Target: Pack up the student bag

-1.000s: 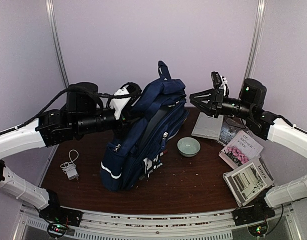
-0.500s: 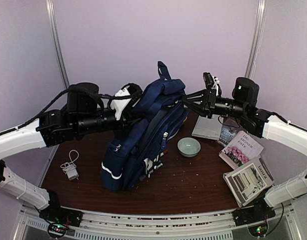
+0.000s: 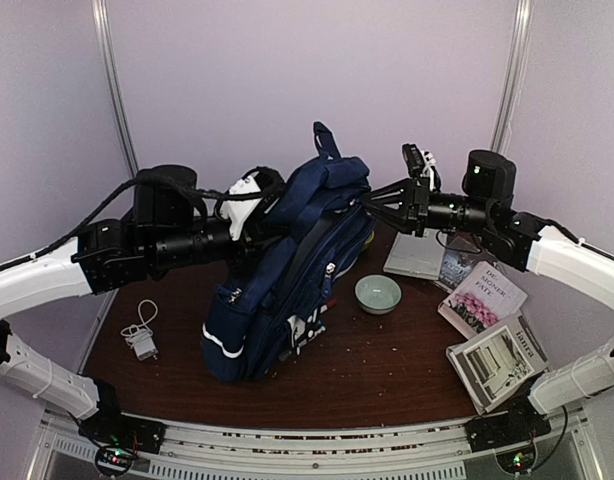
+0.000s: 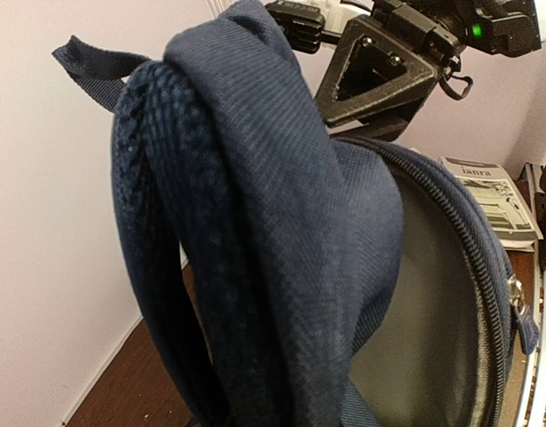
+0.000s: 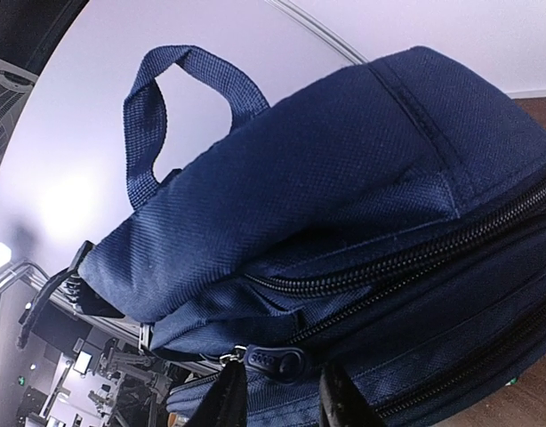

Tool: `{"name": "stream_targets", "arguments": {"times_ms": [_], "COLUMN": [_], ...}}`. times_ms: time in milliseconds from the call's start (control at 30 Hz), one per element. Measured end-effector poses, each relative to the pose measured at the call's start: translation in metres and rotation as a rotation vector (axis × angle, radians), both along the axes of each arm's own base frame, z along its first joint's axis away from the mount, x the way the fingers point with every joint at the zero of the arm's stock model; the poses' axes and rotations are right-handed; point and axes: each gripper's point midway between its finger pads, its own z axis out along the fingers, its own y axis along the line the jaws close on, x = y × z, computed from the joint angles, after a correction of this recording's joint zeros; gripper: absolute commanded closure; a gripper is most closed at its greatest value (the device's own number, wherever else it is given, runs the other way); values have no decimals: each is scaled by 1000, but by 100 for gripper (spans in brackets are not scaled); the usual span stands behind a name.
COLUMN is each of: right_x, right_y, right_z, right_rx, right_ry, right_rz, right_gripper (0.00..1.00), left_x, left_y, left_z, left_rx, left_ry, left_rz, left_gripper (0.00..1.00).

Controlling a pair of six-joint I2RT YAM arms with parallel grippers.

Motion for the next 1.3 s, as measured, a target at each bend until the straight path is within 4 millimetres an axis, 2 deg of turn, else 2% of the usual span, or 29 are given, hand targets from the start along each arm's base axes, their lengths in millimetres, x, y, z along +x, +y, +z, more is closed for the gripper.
{"name": "stream_targets", "arguments": {"times_ms": [267,767,1100,1300], "right_x": [3,-6,5,6], "right_y": [-1,12,16,15], "right_z": [10,11,8,8], "right_rx": [5,16,46,61], "right_ry": [-26,-29,-8,-17], "right_rz": [-23,10,-30,-41], "right_gripper": [73,70,100,100], "left_x": [0,-2,-1,-1], "left_y": [3,6,7,7], "left_z": [0,0,0,0], "left_rx": [3,18,18,16], "left_ry": [-1,-7,-9,-9], "left_rz": [6,8,12,12], "left_gripper": [100,100,100,100]}}
